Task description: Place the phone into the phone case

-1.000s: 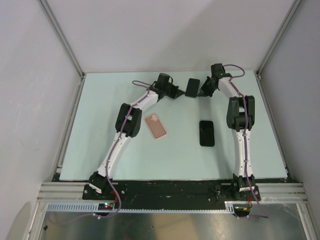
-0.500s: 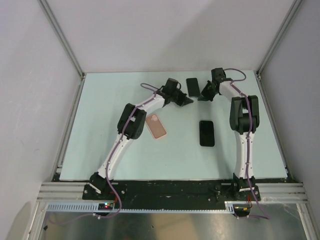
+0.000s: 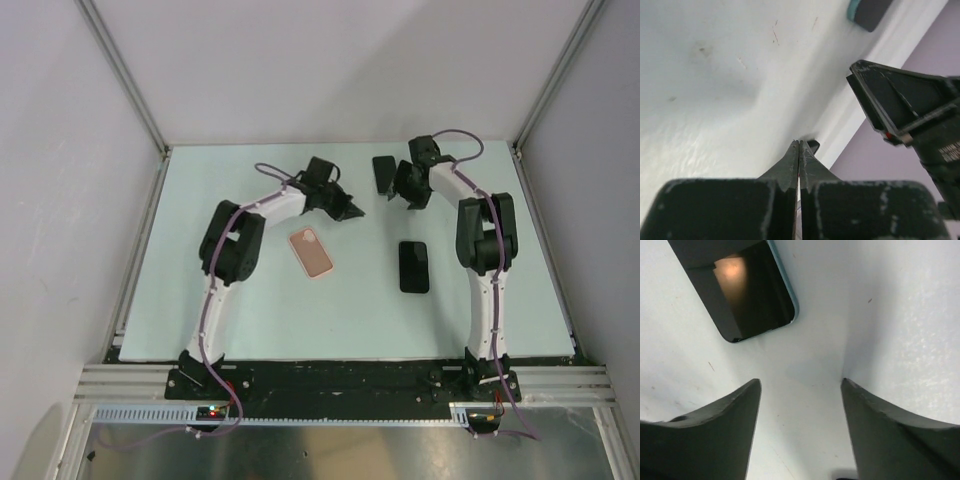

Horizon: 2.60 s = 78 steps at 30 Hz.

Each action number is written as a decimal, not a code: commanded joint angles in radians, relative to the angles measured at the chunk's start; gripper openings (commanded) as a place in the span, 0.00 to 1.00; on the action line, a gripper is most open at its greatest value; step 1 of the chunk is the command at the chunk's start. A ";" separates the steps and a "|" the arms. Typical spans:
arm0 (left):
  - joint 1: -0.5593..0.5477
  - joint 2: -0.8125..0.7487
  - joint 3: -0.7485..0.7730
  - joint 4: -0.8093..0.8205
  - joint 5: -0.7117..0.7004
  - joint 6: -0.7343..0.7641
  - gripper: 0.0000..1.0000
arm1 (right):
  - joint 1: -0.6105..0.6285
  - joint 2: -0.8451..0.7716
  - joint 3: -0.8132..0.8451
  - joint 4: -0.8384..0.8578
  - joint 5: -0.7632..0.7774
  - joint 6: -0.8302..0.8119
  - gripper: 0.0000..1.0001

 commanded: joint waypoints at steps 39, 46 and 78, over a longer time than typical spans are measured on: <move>0.207 -0.510 -0.382 0.006 0.181 0.231 0.00 | 0.100 0.397 0.719 -0.263 0.161 -0.432 0.99; 0.209 -0.507 -0.377 0.005 0.198 0.227 0.00 | 0.118 0.419 0.742 -0.281 0.217 -0.431 0.98; 0.298 -0.769 -0.722 0.003 -0.038 0.304 0.00 | 0.294 -0.003 0.141 -0.232 0.171 -0.320 0.14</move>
